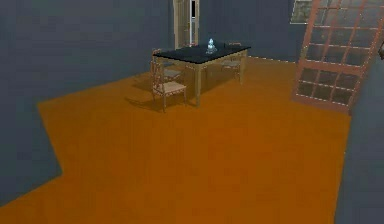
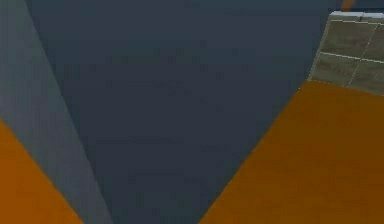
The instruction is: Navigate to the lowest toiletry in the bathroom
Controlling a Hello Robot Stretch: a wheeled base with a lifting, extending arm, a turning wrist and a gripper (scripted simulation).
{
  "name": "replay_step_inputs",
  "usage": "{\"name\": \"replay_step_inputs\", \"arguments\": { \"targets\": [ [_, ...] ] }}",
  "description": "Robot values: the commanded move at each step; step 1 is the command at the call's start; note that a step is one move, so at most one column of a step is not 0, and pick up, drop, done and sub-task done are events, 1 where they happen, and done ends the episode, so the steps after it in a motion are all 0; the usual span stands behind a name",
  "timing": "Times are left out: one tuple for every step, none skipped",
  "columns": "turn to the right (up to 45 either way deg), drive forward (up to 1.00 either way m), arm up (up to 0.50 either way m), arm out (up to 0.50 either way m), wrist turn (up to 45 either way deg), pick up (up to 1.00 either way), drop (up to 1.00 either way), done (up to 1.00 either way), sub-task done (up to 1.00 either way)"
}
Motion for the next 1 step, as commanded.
{"name": "replay_step_inputs", "arguments": {
  "targets": [
    [0.0, 0.35, 0.0, 0.0, 0.0, 0.0, 0.0, 0.0, 0.0]
  ]
}}
